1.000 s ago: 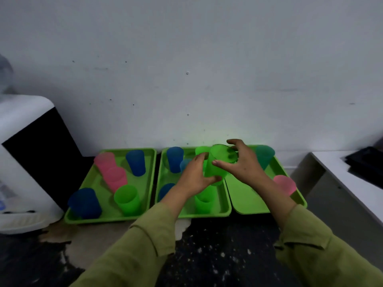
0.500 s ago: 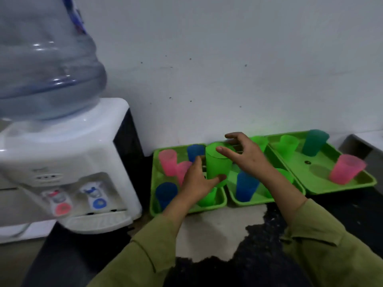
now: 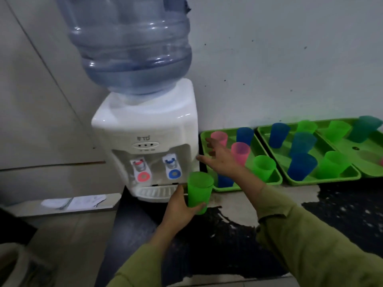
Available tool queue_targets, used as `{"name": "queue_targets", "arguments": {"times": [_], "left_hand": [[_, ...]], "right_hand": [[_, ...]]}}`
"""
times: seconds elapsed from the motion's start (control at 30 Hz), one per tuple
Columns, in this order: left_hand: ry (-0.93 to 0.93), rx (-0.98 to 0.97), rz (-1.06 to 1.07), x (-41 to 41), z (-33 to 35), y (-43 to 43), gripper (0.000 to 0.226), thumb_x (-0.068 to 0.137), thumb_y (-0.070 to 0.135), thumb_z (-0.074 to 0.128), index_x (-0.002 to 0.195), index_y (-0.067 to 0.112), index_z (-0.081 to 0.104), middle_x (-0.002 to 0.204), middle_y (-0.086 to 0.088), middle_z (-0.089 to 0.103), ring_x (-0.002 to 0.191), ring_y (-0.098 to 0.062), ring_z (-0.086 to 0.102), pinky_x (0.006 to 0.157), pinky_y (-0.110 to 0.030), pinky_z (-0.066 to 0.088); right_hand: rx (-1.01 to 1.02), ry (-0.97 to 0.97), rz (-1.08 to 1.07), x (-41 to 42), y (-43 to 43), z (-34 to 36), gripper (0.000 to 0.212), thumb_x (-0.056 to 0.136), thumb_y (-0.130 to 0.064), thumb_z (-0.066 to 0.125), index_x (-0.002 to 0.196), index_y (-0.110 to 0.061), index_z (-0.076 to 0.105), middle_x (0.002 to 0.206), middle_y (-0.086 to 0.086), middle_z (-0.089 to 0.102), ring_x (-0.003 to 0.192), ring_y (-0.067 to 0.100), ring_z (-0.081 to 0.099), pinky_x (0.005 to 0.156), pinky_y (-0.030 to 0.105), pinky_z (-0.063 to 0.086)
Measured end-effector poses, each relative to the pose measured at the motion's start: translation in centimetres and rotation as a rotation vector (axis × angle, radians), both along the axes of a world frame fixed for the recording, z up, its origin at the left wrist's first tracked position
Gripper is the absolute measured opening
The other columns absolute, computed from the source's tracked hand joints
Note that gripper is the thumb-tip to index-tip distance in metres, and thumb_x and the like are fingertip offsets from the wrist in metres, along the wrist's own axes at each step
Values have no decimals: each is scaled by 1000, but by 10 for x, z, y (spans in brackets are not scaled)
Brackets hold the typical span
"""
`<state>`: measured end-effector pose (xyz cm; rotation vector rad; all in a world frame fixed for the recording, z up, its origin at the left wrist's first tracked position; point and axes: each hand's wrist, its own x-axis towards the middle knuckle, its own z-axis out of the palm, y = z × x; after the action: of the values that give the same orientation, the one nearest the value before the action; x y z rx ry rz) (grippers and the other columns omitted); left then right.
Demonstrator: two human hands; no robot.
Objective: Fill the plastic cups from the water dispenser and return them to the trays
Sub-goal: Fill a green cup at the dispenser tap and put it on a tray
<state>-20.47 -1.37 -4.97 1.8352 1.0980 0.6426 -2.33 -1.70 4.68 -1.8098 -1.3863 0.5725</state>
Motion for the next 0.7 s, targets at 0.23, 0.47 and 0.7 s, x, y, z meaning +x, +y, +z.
{"name": "queue_targets", "arguments": {"times": [0.23,0.47,0.7], "left_hand": [[155,-42,55,-42,-16,26,54,62,34,84,103,17,51,96,3,63,88,-14,61,73,-27,49],[111,-23,88,-44,-14,52,67,66,30,83,122,13,50,116,-6,62,103,-23,60,81,-25,46],[57,-54,114,-31,-14,67,61,60,24,84,105,26,42,99,6,55,99,-19,58,79,-26,46]], "right_hand": [[73,54,15,-34,13,-5,61,81,-27,69,131,-11,38,126,7,53,113,22,53,95,35,47],[102,17,-23,-37,16,-8,52,82,-26,68,125,-14,40,114,-1,52,100,15,52,84,29,47],[98,28,-12,-34,17,-13,50,82,-25,68,123,-16,40,119,6,54,103,20,55,84,34,52]]}}
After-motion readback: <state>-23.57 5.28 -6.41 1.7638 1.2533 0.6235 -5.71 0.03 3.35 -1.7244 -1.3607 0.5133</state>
